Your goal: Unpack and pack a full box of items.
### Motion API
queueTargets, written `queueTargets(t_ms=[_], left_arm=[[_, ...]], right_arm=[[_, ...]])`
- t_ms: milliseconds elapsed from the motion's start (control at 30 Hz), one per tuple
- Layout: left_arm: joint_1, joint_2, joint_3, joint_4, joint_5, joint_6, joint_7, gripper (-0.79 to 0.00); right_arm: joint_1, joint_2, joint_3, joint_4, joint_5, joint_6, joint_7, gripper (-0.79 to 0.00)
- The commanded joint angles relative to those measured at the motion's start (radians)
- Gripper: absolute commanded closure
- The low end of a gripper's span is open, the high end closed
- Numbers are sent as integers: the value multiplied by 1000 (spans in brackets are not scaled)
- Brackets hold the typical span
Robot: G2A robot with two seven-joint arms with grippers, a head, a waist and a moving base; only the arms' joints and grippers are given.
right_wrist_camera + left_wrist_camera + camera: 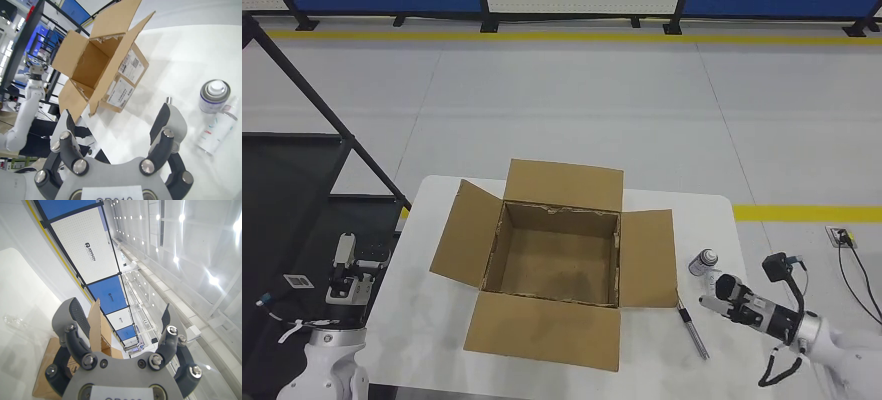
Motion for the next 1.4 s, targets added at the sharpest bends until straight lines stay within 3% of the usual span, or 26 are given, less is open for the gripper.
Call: queueTargets(t_ms=[0, 1033, 1200, 1367], left_arm=[[0, 0, 0, 0, 0, 0, 0, -785], [0, 0, 0, 0, 0, 0, 0, -785], [4, 0, 7, -4, -18, 11, -5, -785], [13, 4, 2, 13, 13, -18, 3, -785]], right_arm=[[-29, 2, 10, -15, -37, -5, -1, -785], [-30, 2, 11, -20, -46, -7, -6, -785], [-82, 4, 0, -104, -204, 2, -84, -785], [-134, 7, -22, -219, -463, 34, -139, -785]])
